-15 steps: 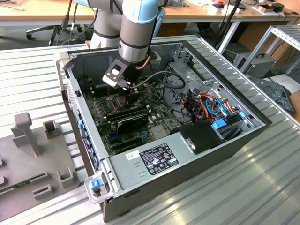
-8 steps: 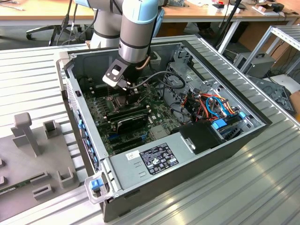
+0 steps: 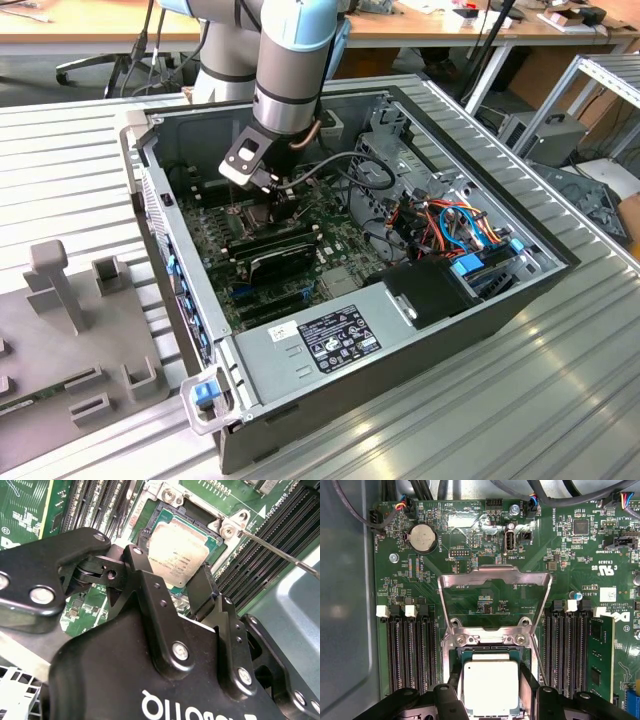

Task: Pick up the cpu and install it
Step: 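Place the cpu into insertion slot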

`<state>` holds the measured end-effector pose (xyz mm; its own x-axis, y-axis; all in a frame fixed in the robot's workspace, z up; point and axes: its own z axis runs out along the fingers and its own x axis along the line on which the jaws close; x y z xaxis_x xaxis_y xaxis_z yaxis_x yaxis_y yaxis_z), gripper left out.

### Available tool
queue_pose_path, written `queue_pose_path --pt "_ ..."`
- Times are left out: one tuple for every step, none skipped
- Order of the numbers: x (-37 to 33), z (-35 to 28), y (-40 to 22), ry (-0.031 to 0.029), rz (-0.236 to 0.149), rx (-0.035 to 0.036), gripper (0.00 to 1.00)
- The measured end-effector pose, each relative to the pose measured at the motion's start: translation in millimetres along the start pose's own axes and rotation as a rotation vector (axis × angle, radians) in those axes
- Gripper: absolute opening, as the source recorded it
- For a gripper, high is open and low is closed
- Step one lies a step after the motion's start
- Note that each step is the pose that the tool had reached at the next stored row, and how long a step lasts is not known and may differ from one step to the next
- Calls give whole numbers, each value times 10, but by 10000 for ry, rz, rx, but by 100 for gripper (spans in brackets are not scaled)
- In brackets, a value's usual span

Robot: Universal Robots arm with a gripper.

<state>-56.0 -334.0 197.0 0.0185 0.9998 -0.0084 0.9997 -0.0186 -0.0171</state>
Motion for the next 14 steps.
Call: queue_pose_path --pt "0 1 0 0 -2 0 55" --pt "0 1 0 0 -2 0 55" --pt "0 2 0 1 -2 -1 55" --pt "0 2 0 2 -2 -1 55" --pt "0 2 0 2 -3 -1 55" --pt "0 3 0 2 -3 -2 55" --pt "1 3 0 3 -2 -3 55" --pt "2 6 1 14 -3 -6 55" --pt "2 8 2 15 -3 -12 56" --pt "1 5 1 9 -3 -6 68" --pt "0 3 0 2 -4 -2 68" --pt "0 3 0 3 -4 -2 68" --pt "0 3 0 3 -4 -2 68" --pt "0 3 0 3 -5 -2 68"
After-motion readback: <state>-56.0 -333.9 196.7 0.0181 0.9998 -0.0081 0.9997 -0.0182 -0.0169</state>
